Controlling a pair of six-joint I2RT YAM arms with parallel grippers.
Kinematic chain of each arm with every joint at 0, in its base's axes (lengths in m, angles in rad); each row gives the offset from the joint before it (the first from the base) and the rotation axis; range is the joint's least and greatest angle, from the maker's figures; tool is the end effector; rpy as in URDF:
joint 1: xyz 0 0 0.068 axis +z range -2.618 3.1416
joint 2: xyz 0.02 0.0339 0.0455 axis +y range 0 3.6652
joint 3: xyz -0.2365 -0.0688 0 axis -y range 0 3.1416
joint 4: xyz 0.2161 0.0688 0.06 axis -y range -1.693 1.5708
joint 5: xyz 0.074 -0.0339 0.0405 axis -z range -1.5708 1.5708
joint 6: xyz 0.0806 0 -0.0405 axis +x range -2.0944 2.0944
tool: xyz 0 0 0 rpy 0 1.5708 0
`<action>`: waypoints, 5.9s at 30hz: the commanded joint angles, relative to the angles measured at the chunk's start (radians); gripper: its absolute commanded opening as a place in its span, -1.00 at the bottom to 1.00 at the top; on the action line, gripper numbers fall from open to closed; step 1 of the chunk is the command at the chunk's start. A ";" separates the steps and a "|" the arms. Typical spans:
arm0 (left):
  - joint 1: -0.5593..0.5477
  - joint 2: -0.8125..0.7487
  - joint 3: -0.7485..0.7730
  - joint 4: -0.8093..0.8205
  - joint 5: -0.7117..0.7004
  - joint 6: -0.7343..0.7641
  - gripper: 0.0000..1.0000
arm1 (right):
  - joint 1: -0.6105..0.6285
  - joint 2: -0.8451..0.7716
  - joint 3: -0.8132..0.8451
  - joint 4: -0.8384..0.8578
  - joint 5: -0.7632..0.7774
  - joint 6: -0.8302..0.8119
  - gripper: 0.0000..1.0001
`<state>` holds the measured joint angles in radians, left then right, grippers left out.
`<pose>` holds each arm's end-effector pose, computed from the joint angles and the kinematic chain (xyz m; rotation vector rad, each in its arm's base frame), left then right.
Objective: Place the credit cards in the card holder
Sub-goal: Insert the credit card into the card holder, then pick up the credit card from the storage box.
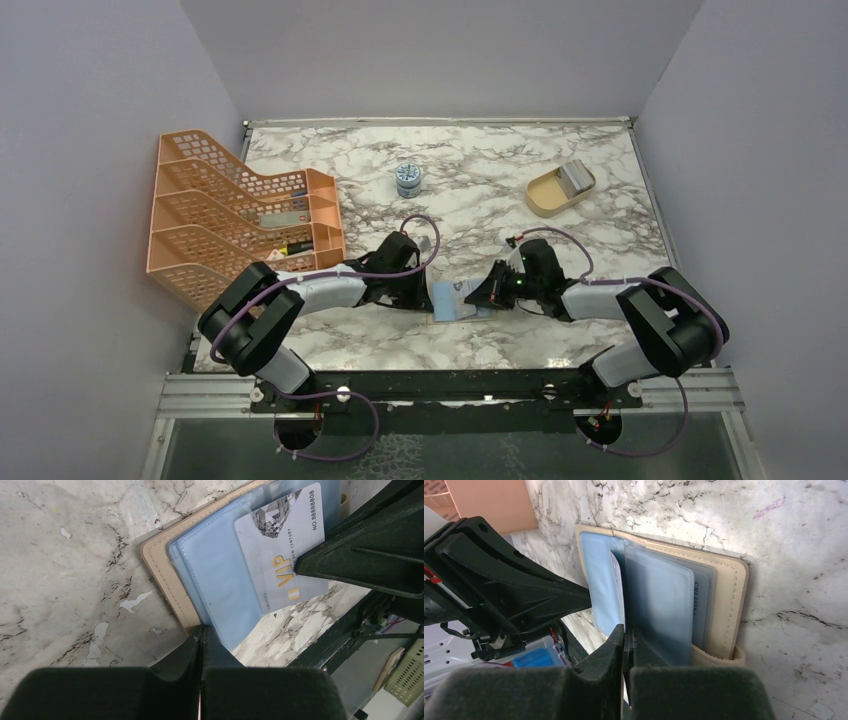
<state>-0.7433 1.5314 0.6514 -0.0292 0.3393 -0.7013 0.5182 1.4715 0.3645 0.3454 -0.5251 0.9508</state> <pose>0.1930 -0.2138 0.1031 0.2156 2.6975 -0.9605 0.1980 0.1594 0.0832 0.2648 2.5945 1.2603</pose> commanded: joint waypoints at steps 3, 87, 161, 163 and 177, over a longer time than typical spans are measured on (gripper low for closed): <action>-0.029 0.025 -0.038 -0.008 -0.005 -0.010 -1.00 | 0.009 0.026 -0.032 0.055 0.020 0.029 -0.98; -0.016 -0.272 0.145 -0.269 -0.337 0.079 0.20 | 0.086 0.043 0.643 -0.590 0.467 -0.521 -0.16; 0.104 -0.596 0.175 -0.416 -0.246 0.241 0.91 | -0.359 0.654 1.270 -0.719 1.247 -1.190 -0.41; 0.106 -0.595 0.175 -0.412 -0.241 0.242 0.90 | -0.359 0.648 1.268 -0.720 1.246 -1.186 -0.45; 0.123 -0.597 0.169 -0.400 -0.209 0.251 0.89 | -0.360 0.611 1.309 -0.764 1.237 -1.168 -0.68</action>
<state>-0.6327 0.9482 0.8314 -0.4561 0.0902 -0.4644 0.1699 2.1387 1.6264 -0.4057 0.7147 -0.2367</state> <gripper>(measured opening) 0.948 0.178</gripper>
